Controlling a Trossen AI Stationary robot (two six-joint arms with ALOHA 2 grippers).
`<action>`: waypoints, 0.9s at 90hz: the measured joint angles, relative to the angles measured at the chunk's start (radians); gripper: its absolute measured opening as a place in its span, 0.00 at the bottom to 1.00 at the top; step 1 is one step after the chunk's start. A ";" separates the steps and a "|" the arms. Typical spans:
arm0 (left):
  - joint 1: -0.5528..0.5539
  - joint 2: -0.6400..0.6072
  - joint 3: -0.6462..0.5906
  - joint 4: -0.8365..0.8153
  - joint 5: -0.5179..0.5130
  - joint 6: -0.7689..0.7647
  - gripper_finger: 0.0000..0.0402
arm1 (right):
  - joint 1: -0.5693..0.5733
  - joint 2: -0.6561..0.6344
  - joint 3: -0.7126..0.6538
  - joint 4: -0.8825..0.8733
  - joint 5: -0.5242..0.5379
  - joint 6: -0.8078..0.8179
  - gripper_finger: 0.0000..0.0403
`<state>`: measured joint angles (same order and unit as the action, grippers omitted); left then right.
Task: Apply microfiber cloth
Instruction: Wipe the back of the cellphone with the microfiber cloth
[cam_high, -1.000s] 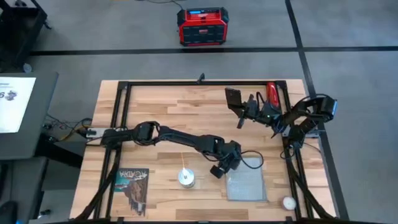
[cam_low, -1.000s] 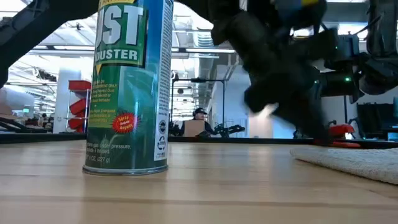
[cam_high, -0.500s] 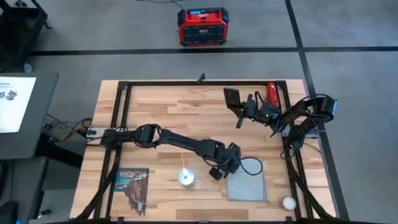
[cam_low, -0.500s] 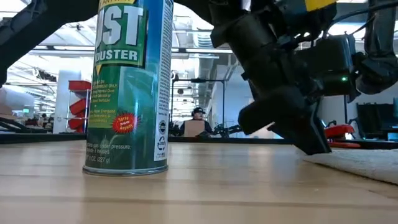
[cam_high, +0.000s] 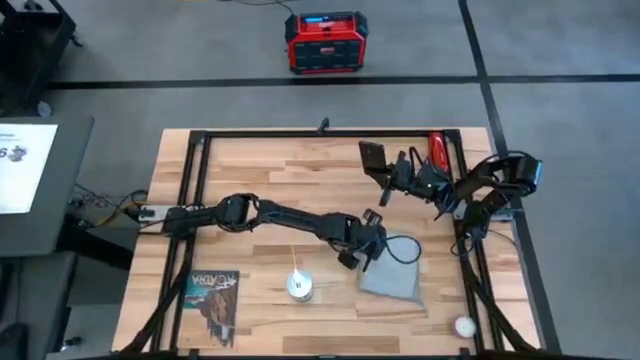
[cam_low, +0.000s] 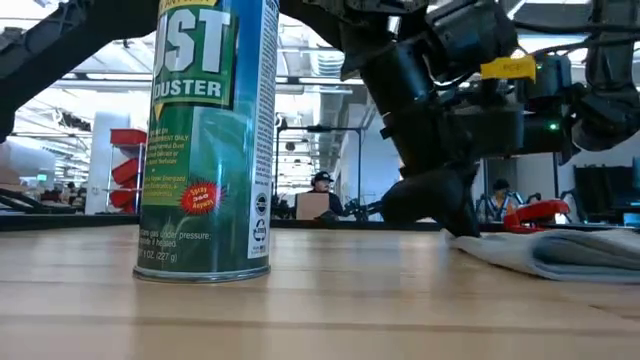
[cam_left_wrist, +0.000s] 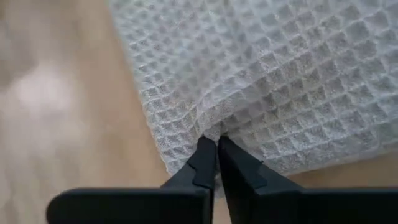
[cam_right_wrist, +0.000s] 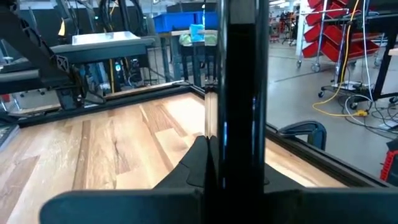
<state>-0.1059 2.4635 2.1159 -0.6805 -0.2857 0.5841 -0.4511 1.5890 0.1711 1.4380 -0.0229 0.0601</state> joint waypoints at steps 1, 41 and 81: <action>0.000 -0.005 0.000 -0.002 -0.002 -0.001 0.00 | 0.000 0.000 0.000 0.000 -0.001 0.001 0.03; 0.001 -0.222 0.005 -0.156 -0.016 -0.103 0.00 | 0.000 0.000 0.000 0.051 -0.007 0.021 0.03; 0.008 -0.318 0.005 -0.302 -0.166 -0.140 0.00 | 0.013 0.000 0.000 0.061 -0.007 0.018 0.02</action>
<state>-0.0980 2.1455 2.1212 -0.9829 -0.4519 0.4446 -0.4385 1.5890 0.1707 1.4987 -0.0303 0.0780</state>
